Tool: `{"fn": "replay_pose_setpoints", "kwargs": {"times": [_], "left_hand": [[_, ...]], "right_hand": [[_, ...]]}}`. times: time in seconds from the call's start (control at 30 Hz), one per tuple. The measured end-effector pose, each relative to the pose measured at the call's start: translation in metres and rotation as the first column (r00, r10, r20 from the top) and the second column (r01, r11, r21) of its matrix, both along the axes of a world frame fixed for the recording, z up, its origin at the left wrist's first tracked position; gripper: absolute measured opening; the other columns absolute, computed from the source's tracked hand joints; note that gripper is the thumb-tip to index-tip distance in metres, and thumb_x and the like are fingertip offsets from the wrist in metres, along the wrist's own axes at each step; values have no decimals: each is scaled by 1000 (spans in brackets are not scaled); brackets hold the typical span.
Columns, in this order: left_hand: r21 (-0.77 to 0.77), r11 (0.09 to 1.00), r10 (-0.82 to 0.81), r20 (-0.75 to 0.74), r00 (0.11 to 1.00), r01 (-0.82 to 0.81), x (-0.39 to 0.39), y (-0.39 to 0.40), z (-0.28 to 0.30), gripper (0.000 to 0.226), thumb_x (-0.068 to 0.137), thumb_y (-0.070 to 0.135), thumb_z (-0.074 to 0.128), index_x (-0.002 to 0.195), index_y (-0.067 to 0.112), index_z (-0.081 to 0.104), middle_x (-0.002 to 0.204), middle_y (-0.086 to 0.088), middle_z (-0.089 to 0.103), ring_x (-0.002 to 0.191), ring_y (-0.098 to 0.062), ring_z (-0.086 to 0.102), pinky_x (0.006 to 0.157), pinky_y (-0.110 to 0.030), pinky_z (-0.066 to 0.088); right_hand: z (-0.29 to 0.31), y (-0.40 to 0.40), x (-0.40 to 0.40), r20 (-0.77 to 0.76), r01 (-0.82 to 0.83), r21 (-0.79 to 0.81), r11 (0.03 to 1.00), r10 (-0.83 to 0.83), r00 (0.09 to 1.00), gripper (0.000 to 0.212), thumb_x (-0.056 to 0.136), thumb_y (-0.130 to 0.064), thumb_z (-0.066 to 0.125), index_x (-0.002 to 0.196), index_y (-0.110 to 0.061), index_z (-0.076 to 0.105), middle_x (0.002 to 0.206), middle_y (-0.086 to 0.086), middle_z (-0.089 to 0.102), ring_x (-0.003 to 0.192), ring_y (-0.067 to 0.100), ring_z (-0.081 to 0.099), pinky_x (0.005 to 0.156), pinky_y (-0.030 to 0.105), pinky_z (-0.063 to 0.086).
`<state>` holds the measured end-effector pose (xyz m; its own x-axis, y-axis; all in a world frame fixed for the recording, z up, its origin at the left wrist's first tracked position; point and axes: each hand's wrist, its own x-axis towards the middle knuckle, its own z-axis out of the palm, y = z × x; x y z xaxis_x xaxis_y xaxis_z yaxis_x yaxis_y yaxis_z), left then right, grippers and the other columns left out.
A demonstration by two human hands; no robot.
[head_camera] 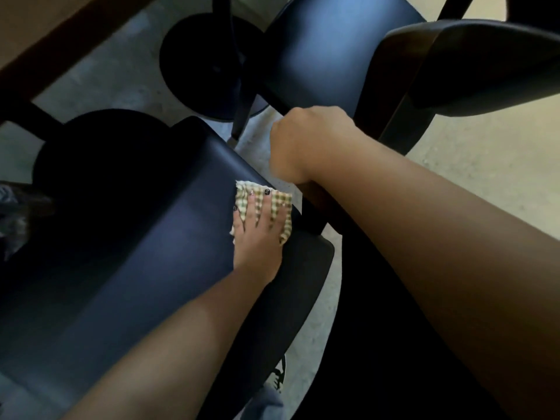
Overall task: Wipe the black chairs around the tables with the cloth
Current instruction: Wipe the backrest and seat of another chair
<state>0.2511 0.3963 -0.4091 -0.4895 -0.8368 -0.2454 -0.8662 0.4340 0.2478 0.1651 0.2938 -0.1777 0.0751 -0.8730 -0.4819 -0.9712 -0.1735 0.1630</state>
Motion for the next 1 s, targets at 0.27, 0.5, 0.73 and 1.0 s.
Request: {"fn": "replay_pose_setpoints", "kwargs": {"times": [0.27, 0.5, 0.73, 1.0], "left_hand": [[-20, 996, -89, 56, 994, 90, -21, 46, -10, 72, 91, 33, 44, 155, 26, 11, 161, -10, -12, 140, -43, -26, 103, -59, -32], [-2, 916, -401, -37, 915, 401, -11, 87, -3, 61, 93, 30, 30, 153, 24, 25, 163, -7, 7, 148, -36, -7, 115, -57, -10], [251, 927, 358, -379, 854, -277, 62, -36, 50, 48, 100, 4, 38, 147, -1, 32, 157, -19, 26, 147, -29, 19, 121, -35, 13], [-110, 910, 338, -362, 869, -400, 110, -139, 62, 58, 95, 3, 38, 151, -4, 22, 158, -24, 18, 147, -35, 15, 117, -23, -5]], "right_hand": [[-5, -4, 4, -92, -52, 66, 996, 58, 994, 23, 83, -19, 39, 99, -14, 54, 70, 2, 37, 57, 23, 39, 54, 37, 37], [-4, -4, 5, -99, -32, 90, 995, 41, 994, 17, 75, -22, 43, 86, -14, 52, 72, 2, 45, 57, 23, 43, 49, 33, 35], [-2, -2, 4, -73, -37, 67, 997, 42, 996, 36, 83, -25, 41, 113, -13, 58, 100, 5, 57, 85, 28, 53, 65, 40, 41], [-5, -5, 3, -72, -21, 98, 995, 28, 997, 13, 83, -25, 44, 90, -15, 47, 73, 2, 41, 78, 27, 50, 68, 40, 46]]}}
